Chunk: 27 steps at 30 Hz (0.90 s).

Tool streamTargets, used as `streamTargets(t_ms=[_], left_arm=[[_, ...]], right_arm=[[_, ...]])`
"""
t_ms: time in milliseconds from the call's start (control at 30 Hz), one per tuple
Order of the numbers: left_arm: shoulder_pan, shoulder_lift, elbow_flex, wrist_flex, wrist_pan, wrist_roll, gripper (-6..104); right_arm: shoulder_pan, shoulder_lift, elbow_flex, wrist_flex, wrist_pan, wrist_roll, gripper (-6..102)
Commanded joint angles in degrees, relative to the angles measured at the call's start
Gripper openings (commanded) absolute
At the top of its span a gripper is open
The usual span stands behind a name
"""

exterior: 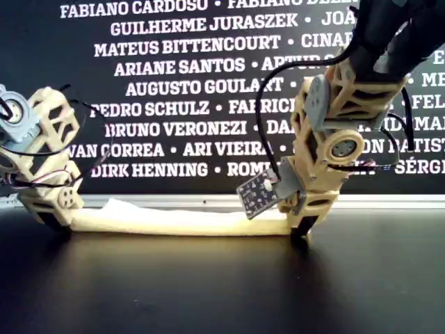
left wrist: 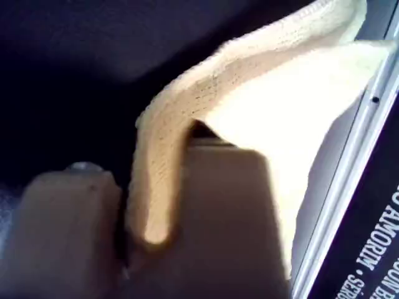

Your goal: Fold a cloth

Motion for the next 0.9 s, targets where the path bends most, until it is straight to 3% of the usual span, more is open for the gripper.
streamTargets(t_ms=[0,133,500,667,867], left_arm=[[-1.3,1.1,-0.9,0.6,0.4,0.4,8],[-1.3,1.1,-0.9,0.6,0.4,0.4,-2],[-1.5,1.4,0.4,1.6,0.4,0.4,-2],[-3.7,5.6,4.6,1.7,0.3,0.4,-2],[-6.7,17.2,16.3,1.7,0.3,0.4,-2]], right_arm=[[0.4,2.4,-4.0,1.0,-0.4,0.44,12],[0.4,2.3,-4.0,1.0,-0.4,0.44,4],[-0.1,2.6,-2.5,1.1,-0.4,0.44,-1],[0.0,5.9,-0.5,1.1,-0.4,0.44,-1],[0.4,19.1,15.7,1.1,0.4,0.44,-1]])
